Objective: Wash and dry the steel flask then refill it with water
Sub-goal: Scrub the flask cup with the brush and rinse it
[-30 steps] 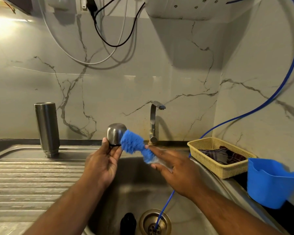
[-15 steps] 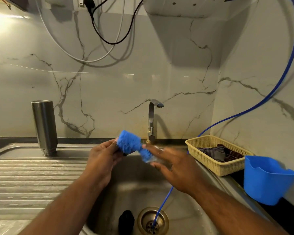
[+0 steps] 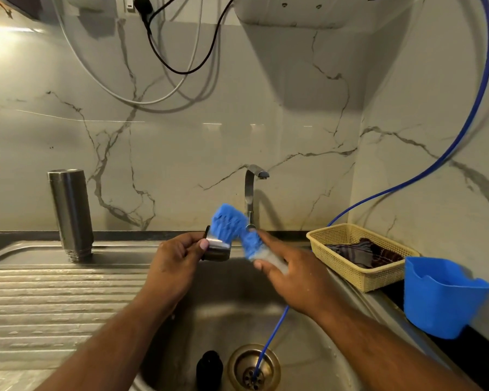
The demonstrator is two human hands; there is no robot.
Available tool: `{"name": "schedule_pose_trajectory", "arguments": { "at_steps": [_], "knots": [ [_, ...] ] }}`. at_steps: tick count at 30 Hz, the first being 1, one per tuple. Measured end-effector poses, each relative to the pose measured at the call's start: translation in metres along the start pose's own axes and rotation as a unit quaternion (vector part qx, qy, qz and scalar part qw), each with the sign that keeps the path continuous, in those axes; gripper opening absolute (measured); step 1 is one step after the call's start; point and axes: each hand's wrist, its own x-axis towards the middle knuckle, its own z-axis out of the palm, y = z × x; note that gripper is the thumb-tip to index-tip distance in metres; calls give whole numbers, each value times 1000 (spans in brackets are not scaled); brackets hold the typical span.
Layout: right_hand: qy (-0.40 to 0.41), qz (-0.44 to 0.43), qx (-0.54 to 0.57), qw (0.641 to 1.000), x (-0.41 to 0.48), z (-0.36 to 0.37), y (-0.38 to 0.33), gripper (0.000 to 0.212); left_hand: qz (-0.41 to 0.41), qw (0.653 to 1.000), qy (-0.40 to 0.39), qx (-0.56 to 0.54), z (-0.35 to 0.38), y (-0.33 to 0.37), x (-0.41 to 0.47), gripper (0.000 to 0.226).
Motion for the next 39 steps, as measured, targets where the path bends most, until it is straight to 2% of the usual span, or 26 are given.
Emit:
{"name": "schedule_pose_trajectory", "arguments": {
  "at_steps": [2, 4, 7, 9, 12, 14, 15, 17, 19, 21, 24, 27, 29, 31, 34, 36, 38, 39],
  "knots": [
    [0, -4, 14, 1000, -2, -2, -3, 58, 8, 999, 2, 31, 0, -3, 2, 18],
    [-37, -32, -21, 999, -6, 1, -10, 57, 2, 999, -1, 35, -1, -5, 4, 20],
    [-1, 29, 1, 1000, 0, 4, -3, 62, 32, 998, -13, 52, 0, -12, 5, 21],
    [8, 40, 16, 999, 0, 3, -1, 62, 49, 997, -13, 66, -1, -16, 6, 21],
    [-48, 18, -24, 998, -5, 0, -6, 60, 17, 999, -18, 48, 1, -17, 6, 22],
    [-19, 57, -19, 998, -2, 0, 1, 63, -8, 999, -26, 30, 1, -20, 7, 25],
    [-10, 76, -21, 997, 0, 1, 5, 63, -23, 999, -28, 7, 2, -22, 8, 27],
    [-20, 84, -39, 996, -2, 2, 9, 63, -73, 992, -25, -104, 3, -21, 9, 28],
    [-15, 95, -9, 995, -4, 1, 10, 64, -134, 963, -38, -231, 3, -16, 9, 30],
    [2, 97, 22, 995, -3, 1, 10, 65, -164, 941, -68, -289, 3, -15, 10, 49],
    [3, 99, 39, 994, -2, 1, 7, 65, -144, 964, -108, -197, 4, -21, 8, 81],
    [-31, 102, 42, 993, -7, 0, 3, 61, -100, 982, -146, -64, 3, -28, 7, 75],
    [-67, 95, 29, 993, -9, -1, 1, 59, -70, 985, -156, -12, 0, -30, 8, 67],
    [-78, 90, 26, 993, -8, -2, 1, 61, -60, 986, -156, -17, -4, -28, 10, 71],
    [-89, 80, 9, 993, -8, -6, 1, 69, -85, 980, -117, -133, -13, -29, 14, 101],
    [-95, 53, -11, 994, -10, -9, 0, 76, -111, 958, -88, -249, -17, -30, 17, 90],
    [-100, 9, -57, 993, -10, -12, -2, 77, -137, 933, -99, -319, -16, -27, 17, 55],
    [-101, -18, -85, 991, -10, -12, -3, 74, -144, 933, -110, -309, -14, -25, 14, 41]
  ]
}}
